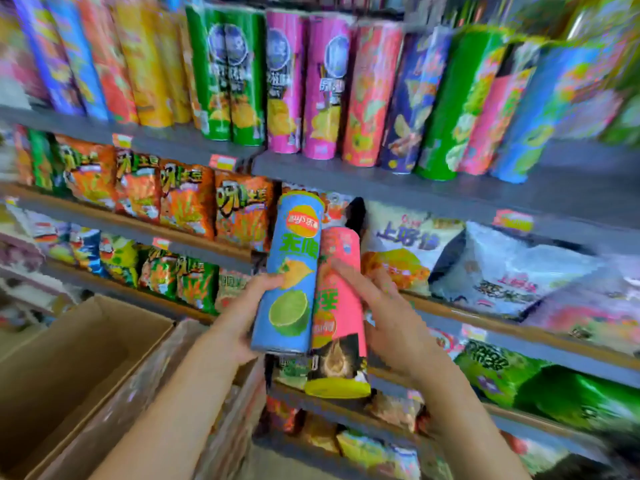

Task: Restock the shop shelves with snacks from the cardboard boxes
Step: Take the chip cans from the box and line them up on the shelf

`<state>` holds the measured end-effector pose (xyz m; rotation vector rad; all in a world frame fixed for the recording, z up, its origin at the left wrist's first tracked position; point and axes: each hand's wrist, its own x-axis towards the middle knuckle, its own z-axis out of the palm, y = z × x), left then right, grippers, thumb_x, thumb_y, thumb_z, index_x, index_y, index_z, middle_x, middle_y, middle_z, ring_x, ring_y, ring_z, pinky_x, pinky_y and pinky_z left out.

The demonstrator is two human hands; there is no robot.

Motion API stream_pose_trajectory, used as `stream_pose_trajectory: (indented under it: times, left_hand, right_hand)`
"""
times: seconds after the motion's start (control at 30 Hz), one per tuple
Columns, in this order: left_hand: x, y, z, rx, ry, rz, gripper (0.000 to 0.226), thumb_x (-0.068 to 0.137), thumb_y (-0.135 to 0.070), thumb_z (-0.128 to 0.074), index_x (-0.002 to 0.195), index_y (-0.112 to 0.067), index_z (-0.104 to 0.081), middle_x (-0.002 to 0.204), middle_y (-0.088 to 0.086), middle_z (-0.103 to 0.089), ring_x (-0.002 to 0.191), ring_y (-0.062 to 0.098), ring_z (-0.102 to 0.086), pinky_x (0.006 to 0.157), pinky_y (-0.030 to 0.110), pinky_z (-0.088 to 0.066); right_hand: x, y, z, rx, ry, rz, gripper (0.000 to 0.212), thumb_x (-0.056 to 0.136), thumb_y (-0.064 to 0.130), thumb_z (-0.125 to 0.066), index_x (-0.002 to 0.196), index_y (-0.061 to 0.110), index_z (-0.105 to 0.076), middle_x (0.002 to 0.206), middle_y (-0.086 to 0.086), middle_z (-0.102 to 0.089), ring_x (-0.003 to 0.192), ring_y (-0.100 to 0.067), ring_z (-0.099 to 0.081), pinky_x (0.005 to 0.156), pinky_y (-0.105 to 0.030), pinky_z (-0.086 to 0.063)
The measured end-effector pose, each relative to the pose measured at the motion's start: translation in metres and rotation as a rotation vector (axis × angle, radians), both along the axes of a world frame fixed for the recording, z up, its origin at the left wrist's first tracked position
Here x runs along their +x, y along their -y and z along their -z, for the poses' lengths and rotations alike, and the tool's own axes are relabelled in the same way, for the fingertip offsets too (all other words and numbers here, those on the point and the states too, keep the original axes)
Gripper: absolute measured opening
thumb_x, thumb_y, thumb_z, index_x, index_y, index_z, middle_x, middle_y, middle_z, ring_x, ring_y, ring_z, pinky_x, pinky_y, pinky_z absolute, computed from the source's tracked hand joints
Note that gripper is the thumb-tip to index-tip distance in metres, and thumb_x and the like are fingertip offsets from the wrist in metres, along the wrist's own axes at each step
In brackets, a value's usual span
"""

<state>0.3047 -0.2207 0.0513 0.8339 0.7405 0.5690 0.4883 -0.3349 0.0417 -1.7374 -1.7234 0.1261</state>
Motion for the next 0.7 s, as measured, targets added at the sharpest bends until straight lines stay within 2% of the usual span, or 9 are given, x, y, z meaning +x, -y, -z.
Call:
stream_pose_trajectory:
  times: [0.1,0.2,0.27,0.33,0.4,0.47,0.53,0.6,0.7]
  left_hand:
    - [0.035,0.030,-0.023,0.030,0.020,0.079,0.032,0.061,-0.025,-0.067,0.089,-0.009,-0.068,0.070,0.012,-0.073,0.052,0.023,-0.068,0.048,0.029,-0.057]
    - [0.071,0.050,-0.049,0.109,0.035,0.172,0.034,0.054,-0.026,-0.077,0.084,-0.010,-0.072,0.067,0.011,-0.072,0.050,0.021,-0.067,0.046,0.026,-0.054]
    - [0.097,0.063,-0.070,0.210,0.054,0.215,0.050,0.033,-0.034,-0.089,0.076,-0.012,-0.076,0.062,0.008,-0.071,0.048,0.018,-0.067,0.043,0.024,-0.053]
    - [0.122,0.076,-0.089,0.316,0.099,0.237,0.050,0.026,-0.027,-0.090,0.073,-0.018,-0.078,0.067,0.005,-0.074,0.053,0.017,-0.070,0.047,0.027,-0.055]
    - [0.145,0.084,-0.106,0.450,0.161,0.227,0.054,0.041,-0.023,-0.084,0.094,-0.021,-0.077,0.083,0.004,-0.077,0.069,0.017,-0.073,0.061,0.031,-0.058]
    - [0.168,0.085,-0.122,0.593,0.208,0.204,0.060,0.060,-0.013,-0.080,0.118,-0.016,-0.065,0.099,0.004,-0.076,0.084,0.019,-0.073,0.072,0.034,-0.058]
    - [0.189,0.086,-0.138,0.726,0.236,0.170,0.059,0.069,0.000,-0.076,0.123,-0.017,-0.061,0.107,0.005,-0.075,0.092,0.020,-0.072,0.076,0.038,-0.058]
    - [0.211,0.085,-0.154,0.828,0.251,0.116,0.054,0.074,0.005,-0.076,0.119,-0.019,-0.061,0.110,0.003,-0.075,0.097,0.018,-0.072,0.077,0.033,-0.058]
    - [0.250,0.077,-0.168,0.905,0.226,0.028,0.054,0.075,0.003,-0.079,0.122,-0.017,-0.061,0.111,0.000,-0.074,0.097,0.012,-0.071,0.077,0.025,-0.056]
  right_hand:
    - [0.035,0.029,-0.018,0.166,0.203,0.191,0.063,0.085,0.022,-0.068,0.136,0.047,-0.043,0.125,-0.003,-0.044,0.114,-0.027,-0.055,0.092,-0.036,-0.051]
    - [0.068,0.059,-0.038,0.305,0.174,0.257,0.070,0.075,0.031,-0.072,0.141,0.035,-0.047,0.137,-0.006,-0.042,0.124,-0.028,-0.049,0.101,-0.041,-0.047]
    - [0.091,0.079,-0.054,0.362,0.057,0.232,0.070,0.071,0.040,-0.075,0.136,0.021,-0.054,0.136,-0.003,-0.047,0.126,-0.020,-0.049,0.105,-0.035,-0.042]
    - [0.111,0.099,-0.075,0.413,-0.053,0.247,0.061,0.065,0.040,-0.079,0.118,0.014,-0.064,0.117,0.008,-0.060,0.109,-0.002,-0.054,0.093,-0.024,-0.044]
    - [0.127,0.116,-0.097,0.469,-0.166,0.328,0.039,0.065,0.027,-0.088,0.095,0.023,-0.064,0.085,0.023,-0.065,0.080,0.010,-0.055,0.072,-0.011,-0.042]
    - [0.145,0.128,-0.117,0.535,-0.245,0.386,0.037,0.070,0.018,-0.090,0.086,0.031,-0.059,0.069,0.025,-0.065,0.064,0.009,-0.055,0.062,-0.007,-0.040]
    - [0.165,0.134,-0.138,0.606,-0.292,0.451,0.032,0.075,0.020,-0.086,0.086,0.032,-0.058,0.069,0.022,-0.066,0.063,0.012,-0.058,0.062,-0.007,-0.041]
    - [0.187,0.133,-0.158,0.632,-0.325,0.533,0.025,0.078,0.029,-0.082,0.088,0.029,-0.060,0.073,0.018,-0.067,0.063,0.013,-0.057,0.064,-0.011,-0.042]
    - [0.217,0.127,-0.177,0.599,-0.358,0.661,0.030,0.078,0.043,-0.079,0.097,0.025,-0.065,0.085,0.010,-0.071,0.074,-0.001,-0.063,0.072,-0.025,-0.047]
